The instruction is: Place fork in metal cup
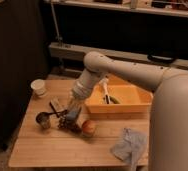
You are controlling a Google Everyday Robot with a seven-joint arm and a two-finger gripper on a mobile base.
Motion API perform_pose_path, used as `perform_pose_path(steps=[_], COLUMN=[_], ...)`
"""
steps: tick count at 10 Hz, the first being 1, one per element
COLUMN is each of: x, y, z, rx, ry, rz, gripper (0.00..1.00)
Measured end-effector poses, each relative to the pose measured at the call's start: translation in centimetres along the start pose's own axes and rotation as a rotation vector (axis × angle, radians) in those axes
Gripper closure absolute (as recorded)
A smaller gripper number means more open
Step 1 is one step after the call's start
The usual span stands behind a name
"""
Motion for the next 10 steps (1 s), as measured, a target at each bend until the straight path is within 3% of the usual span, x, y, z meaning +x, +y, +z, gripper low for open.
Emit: perform_pose_path(steps=[3,6,10], x=[-0.3,-0.3,-0.4], y=[0.1,0.3,3.8], z=[1.4,1.3,1.1], rx=[0.037,0.050,0.073], ry=[0.029,0.037,0.057], rz=[0.015,0.029,0.005], gripper=[0.82,0.82,0.82])
